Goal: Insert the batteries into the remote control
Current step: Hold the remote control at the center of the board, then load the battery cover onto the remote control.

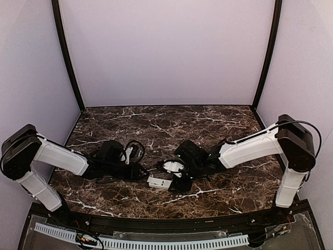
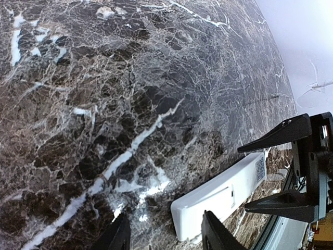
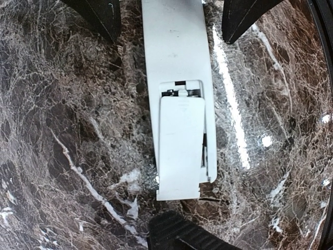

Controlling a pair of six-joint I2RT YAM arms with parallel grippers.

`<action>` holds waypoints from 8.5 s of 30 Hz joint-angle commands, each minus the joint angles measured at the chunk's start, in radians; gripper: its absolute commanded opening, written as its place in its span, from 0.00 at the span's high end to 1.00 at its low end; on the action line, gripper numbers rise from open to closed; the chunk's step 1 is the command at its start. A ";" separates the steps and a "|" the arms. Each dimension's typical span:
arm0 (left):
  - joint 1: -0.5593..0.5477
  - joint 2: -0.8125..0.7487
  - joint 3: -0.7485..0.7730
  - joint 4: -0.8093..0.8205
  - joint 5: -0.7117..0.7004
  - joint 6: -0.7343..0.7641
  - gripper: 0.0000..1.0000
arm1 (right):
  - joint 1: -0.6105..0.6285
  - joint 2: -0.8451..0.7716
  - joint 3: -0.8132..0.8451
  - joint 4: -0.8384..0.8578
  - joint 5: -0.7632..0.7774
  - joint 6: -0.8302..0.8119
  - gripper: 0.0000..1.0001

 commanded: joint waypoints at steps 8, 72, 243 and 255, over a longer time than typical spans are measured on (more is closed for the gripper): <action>-0.014 0.050 0.044 0.026 0.026 0.004 0.58 | -0.010 -0.014 -0.016 0.034 -0.001 -0.003 0.37; -0.117 0.118 0.174 -0.186 -0.116 0.042 0.57 | 0.003 0.047 0.014 0.024 0.034 -0.003 0.54; -0.229 0.071 0.161 -0.443 -0.292 -0.040 0.78 | 0.071 0.121 0.033 0.051 0.255 0.108 0.80; -0.232 0.137 0.188 -0.449 -0.291 -0.019 0.78 | 0.071 0.115 0.025 0.061 0.243 0.093 0.81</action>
